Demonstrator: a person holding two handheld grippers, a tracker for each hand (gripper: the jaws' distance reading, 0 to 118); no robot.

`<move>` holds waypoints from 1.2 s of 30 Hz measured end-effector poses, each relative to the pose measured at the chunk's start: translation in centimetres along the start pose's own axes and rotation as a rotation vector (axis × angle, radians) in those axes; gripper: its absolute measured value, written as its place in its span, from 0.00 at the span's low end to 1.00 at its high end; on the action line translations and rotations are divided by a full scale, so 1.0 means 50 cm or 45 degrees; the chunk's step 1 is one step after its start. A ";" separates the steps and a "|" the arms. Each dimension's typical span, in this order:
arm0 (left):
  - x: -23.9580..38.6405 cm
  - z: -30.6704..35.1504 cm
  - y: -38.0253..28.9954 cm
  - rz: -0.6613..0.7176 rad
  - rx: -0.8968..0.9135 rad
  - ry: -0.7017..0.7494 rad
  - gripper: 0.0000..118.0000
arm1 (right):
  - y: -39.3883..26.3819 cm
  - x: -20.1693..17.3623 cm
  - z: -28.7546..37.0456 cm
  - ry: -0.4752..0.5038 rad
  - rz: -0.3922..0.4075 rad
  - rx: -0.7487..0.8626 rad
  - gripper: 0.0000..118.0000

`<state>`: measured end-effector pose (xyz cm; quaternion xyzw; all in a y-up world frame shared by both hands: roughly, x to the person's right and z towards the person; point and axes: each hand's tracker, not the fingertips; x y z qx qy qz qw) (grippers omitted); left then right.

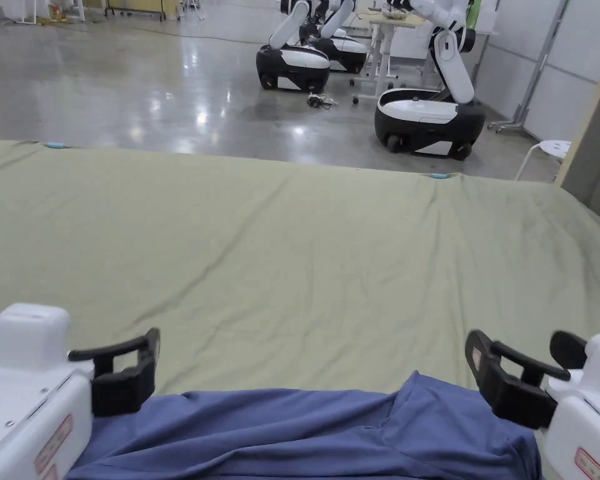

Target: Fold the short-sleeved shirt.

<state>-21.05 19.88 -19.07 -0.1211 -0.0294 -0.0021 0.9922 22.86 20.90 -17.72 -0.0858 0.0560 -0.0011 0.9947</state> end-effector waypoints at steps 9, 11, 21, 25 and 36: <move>0.023 -0.012 0.023 -0.065 -0.078 0.004 0.12 | -0.003 -0.056 -0.033 -0.006 0.031 0.019 0.04; -0.030 -0.014 0.006 0.002 -0.181 -0.026 0.12 | -0.003 -0.059 -0.032 0.015 0.062 -0.004 0.04; -0.348 -0.020 -0.189 0.846 -0.681 -0.472 0.95 | 0.008 -0.108 -0.046 0.075 0.099 -0.045 0.04; -0.382 -0.076 -0.301 1.241 -0.806 -0.761 0.95 | 0.024 -0.143 -0.057 0.108 0.075 -0.056 0.04; -0.304 -0.233 -0.369 1.322 -0.838 -0.733 0.04 | 0.064 -0.189 -0.068 0.102 0.097 -0.064 0.04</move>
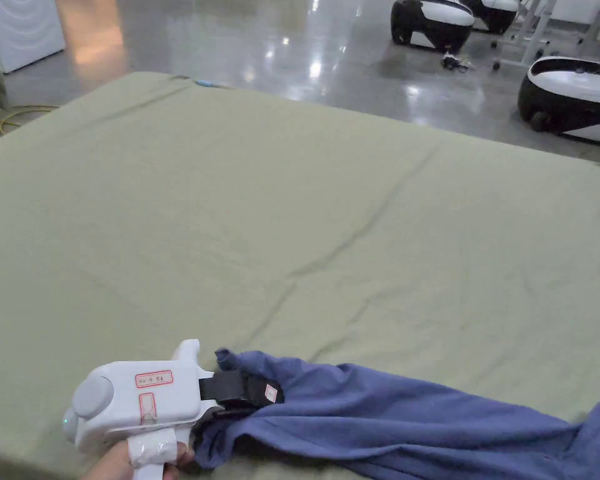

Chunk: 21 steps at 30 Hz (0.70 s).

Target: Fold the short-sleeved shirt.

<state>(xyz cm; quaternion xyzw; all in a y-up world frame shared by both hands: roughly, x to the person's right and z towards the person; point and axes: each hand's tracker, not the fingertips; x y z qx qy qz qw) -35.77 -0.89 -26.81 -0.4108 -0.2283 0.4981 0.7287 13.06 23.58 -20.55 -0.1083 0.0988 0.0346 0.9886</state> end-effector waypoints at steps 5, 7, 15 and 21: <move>0.061 0.095 0.038 -0.091 0.143 0.330 0.04 | 0.006 0.003 0.008 0.006 -0.022 0.007 0.04; 0.072 0.136 0.065 -0.120 0.181 0.481 0.04 | 0.006 0.005 0.013 0.018 -0.034 0.019 0.04; 0.301 0.111 0.006 -0.454 0.205 0.696 0.04 | -0.011 0.017 0.044 0.062 -0.098 0.083 0.04; 0.411 -0.058 -0.113 -0.628 0.207 0.775 0.04 | -0.017 0.049 0.070 0.061 -0.123 0.121 0.04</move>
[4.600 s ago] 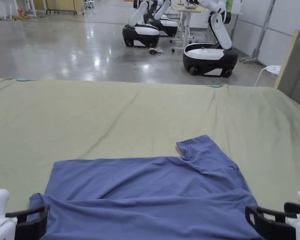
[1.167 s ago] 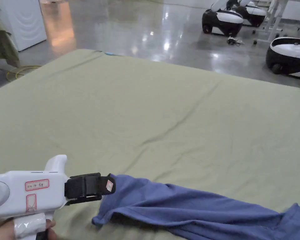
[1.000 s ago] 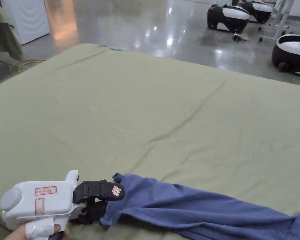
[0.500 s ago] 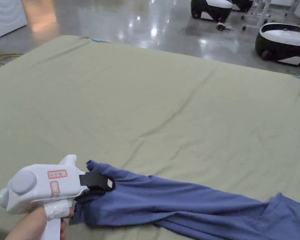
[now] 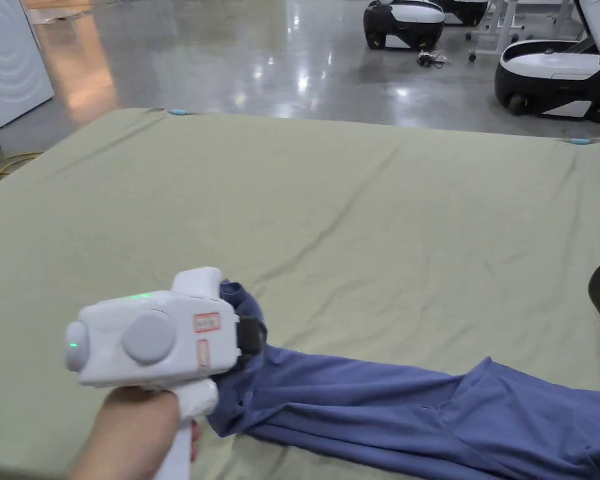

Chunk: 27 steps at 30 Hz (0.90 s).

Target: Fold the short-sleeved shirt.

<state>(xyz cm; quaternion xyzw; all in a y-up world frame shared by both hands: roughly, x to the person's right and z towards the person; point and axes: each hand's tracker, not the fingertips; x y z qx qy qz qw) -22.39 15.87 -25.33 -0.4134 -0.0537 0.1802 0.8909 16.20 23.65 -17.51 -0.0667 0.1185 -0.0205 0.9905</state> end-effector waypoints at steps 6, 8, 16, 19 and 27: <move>0.153 -0.171 -0.119 -0.082 -0.136 0.017 0.04 | -0.013 0.049 0.015 -0.012 -0.004 -0.016 0.04; 0.174 -0.222 -0.153 -0.171 -0.136 0.126 0.06 | -0.019 0.063 0.025 -0.018 0.002 -0.024 0.04; 0.140 -0.053 -0.097 -0.145 0.156 -0.158 0.85 | -0.014 0.111 0.053 -0.046 -0.048 -0.050 0.04; 0.089 0.015 -0.085 -0.096 0.283 -0.151 0.84 | -0.014 0.106 0.066 -0.049 -0.045 -0.056 0.04; 0.090 -0.136 -0.132 -0.023 0.098 -0.126 0.07 | -0.024 0.086 0.068 -0.046 -0.060 -0.093 0.04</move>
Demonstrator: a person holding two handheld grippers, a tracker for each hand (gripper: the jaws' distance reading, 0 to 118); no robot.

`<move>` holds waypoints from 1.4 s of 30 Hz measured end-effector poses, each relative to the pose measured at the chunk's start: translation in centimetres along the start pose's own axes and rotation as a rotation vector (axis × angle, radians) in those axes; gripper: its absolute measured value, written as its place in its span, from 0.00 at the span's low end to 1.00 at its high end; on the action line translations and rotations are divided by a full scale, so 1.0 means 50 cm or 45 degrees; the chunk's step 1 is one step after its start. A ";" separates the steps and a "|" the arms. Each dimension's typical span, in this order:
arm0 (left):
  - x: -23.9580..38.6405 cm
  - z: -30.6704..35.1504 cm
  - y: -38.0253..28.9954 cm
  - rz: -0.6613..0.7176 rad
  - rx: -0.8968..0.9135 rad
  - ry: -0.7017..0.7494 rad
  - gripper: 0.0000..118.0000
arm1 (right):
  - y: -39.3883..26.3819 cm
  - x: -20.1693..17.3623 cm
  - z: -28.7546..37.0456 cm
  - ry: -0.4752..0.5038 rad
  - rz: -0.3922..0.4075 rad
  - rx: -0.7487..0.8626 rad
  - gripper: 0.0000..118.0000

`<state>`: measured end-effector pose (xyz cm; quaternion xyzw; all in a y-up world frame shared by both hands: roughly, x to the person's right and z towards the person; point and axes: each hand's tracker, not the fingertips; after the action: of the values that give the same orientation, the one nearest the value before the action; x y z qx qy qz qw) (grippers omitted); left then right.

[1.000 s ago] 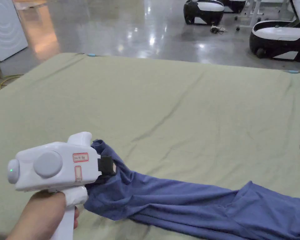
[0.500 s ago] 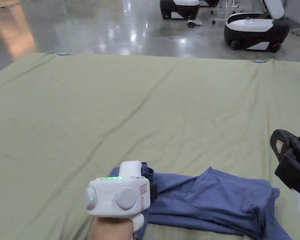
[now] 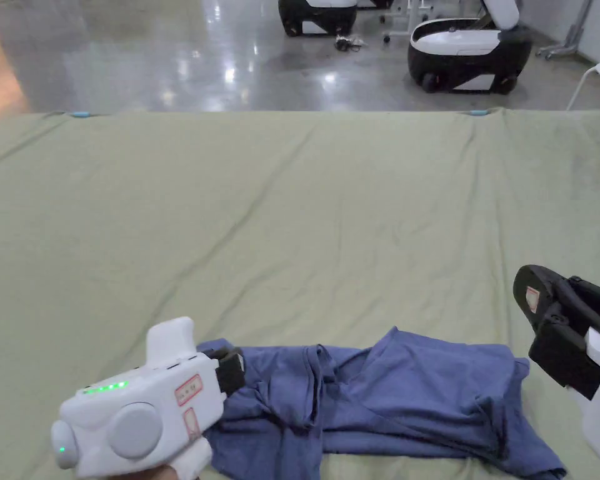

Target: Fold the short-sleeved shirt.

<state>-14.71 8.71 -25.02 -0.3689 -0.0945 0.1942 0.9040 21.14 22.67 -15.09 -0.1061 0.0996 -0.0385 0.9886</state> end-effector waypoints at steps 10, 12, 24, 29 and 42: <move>0.115 -0.038 -0.060 -0.102 0.068 -0.065 0.07 | -0.006 0.002 0.022 -0.050 0.051 -0.039 0.04; 0.105 0.006 -0.041 -0.151 0.094 -0.084 0.07 | -0.007 0.001 0.025 -0.054 0.070 -0.032 0.04; -0.168 0.141 0.069 0.328 0.044 -0.410 0.98 | -0.032 -0.027 -0.011 0.025 0.041 -0.072 0.05; -0.298 0.054 0.027 0.660 -0.292 -0.638 0.98 | -0.037 -0.053 -0.033 0.049 0.025 -0.103 0.05; -0.243 -0.066 -0.024 0.858 -0.273 -0.575 0.10 | -0.019 -0.071 -0.036 0.020 0.056 -0.136 0.05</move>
<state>-24.36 0.76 -26.85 -0.4192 -0.1841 0.5442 0.7030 17.24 21.73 -15.95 -0.1563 0.1114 -0.0121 0.9813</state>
